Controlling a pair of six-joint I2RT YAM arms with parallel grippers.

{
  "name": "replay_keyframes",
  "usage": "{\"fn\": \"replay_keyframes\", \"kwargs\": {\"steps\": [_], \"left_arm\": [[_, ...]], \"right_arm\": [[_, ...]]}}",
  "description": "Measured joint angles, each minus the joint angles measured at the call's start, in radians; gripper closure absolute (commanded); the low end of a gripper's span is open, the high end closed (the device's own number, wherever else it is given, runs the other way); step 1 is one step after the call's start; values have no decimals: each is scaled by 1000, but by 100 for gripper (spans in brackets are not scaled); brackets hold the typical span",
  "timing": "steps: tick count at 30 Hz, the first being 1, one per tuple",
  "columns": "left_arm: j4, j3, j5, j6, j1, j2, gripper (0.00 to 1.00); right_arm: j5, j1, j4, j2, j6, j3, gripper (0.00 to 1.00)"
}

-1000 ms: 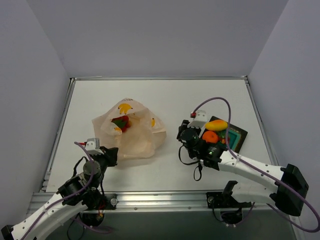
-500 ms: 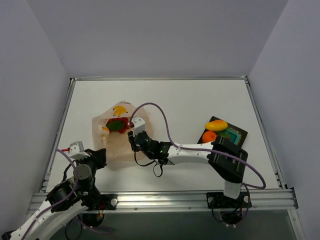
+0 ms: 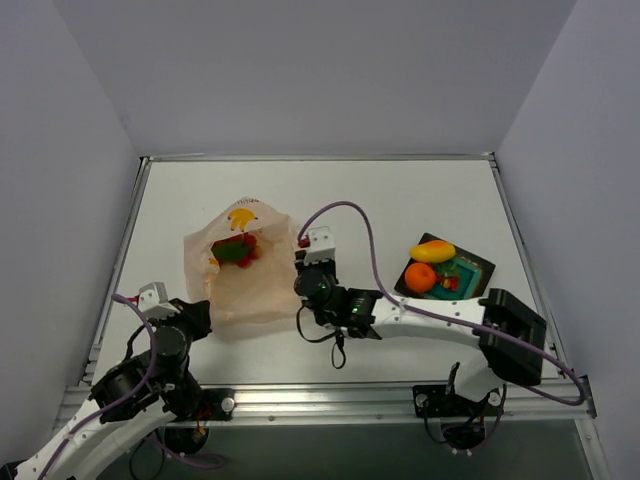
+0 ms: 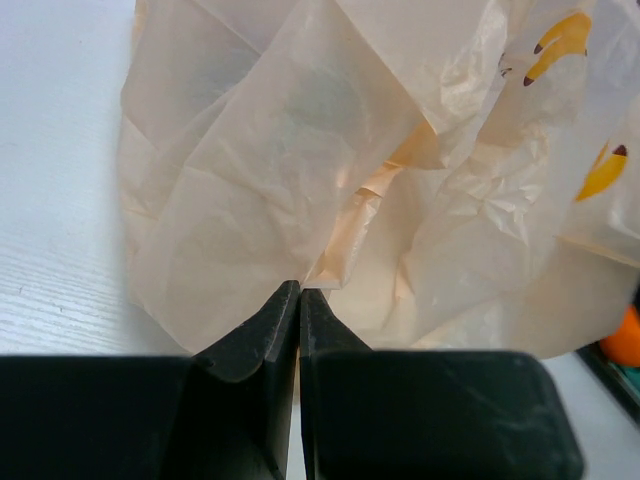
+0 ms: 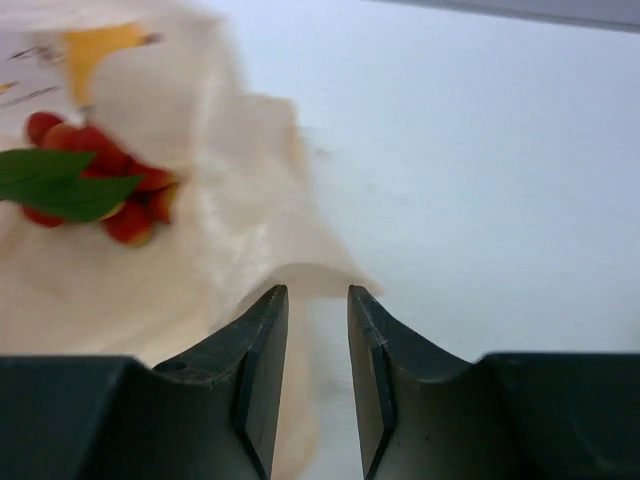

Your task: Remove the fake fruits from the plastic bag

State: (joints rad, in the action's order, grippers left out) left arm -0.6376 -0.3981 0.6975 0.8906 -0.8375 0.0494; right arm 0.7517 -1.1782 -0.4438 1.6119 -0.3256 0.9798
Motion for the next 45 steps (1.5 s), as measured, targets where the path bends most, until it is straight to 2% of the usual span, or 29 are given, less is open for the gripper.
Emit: {"fn": "replay_keyframes", "kwargs": {"steps": [2,3,6,8,9,11,12,14,15,16,22,28,31,32,33,40,41,45], "left_arm": [[3,0,-2,0,0,18,98],[5,-1,-6,0,0,28,98],[10,-5,-13,0,0,51,98],[12,-8,-14,0,0,56,97],[13,-10,-14,0,0,57,98],[13,-16,-13,0,0,58,98],[13,-19,-12,0,0,58,98],[12,-31,-8,0,0,58,98],[11,-38,-3,0,0,58,98],[9,-47,4,0,0,57,98],[-12,-95,44,13,0,47,97],[-113,-101,65,111,0,33,98],[-151,-95,67,149,0,5,98],[-160,-95,69,160,0,0,98],[-169,-95,72,169,0,-4,98],[-198,-94,92,206,0,-4,98],[-198,-94,95,210,0,-4,98],[-199,-86,105,211,0,-4,97]], "right_arm": [[97,7,33,-126,-6,-84,65],[122,11,49,-187,-5,-117,55],[124,21,82,-349,13,-171,46],[71,15,84,-432,28,-172,47],[33,9,78,-463,36,-172,56],[-49,-6,49,-504,55,-172,66],[-100,-14,34,-510,63,-169,78],[-231,-23,3,-486,88,-146,88],[-297,-26,-6,-454,101,-127,97],[-360,-28,-18,-415,116,-102,100],[-638,-34,-99,-80,216,23,100],[-759,-5,-111,215,306,179,83],[-787,28,-113,288,373,247,66],[-795,38,-112,305,392,271,54],[-807,48,-109,323,413,299,48],[-850,79,-44,483,579,586,34],[-853,79,-31,504,601,615,29],[-863,79,47,593,669,716,23]]}}
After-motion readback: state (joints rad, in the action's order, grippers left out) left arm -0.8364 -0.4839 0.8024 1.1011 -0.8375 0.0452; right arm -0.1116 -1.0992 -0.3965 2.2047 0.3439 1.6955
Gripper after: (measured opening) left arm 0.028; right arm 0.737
